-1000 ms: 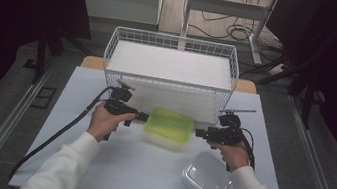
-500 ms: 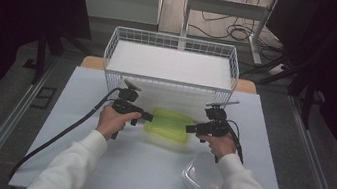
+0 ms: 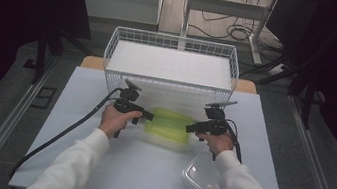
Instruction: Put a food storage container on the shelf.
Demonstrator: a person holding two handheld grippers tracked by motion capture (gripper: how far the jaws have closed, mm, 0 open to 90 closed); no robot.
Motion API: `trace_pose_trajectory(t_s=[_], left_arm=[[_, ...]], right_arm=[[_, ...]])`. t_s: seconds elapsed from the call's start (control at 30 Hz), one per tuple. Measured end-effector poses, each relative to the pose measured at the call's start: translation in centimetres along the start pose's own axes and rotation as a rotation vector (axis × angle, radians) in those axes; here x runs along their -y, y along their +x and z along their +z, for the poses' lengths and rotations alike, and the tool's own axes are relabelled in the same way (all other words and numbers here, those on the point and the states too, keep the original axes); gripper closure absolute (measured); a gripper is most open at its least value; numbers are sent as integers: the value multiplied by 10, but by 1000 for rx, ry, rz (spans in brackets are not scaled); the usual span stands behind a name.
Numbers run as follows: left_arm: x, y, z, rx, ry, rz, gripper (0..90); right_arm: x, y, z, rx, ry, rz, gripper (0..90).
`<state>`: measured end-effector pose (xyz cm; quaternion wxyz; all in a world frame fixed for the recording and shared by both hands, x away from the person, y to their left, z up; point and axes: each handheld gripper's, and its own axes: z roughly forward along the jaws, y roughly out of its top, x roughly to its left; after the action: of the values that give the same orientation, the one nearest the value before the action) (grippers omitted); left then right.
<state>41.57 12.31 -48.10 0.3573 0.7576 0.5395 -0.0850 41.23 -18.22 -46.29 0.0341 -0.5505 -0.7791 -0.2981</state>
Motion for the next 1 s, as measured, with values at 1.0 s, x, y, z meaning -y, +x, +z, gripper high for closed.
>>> trace_pose_trajectory(t_s=[1.0], left_arm=[[5,9,5,163,14,-71,783]], right_arm=[[-1,-15,-1,-152,16,145,778]])
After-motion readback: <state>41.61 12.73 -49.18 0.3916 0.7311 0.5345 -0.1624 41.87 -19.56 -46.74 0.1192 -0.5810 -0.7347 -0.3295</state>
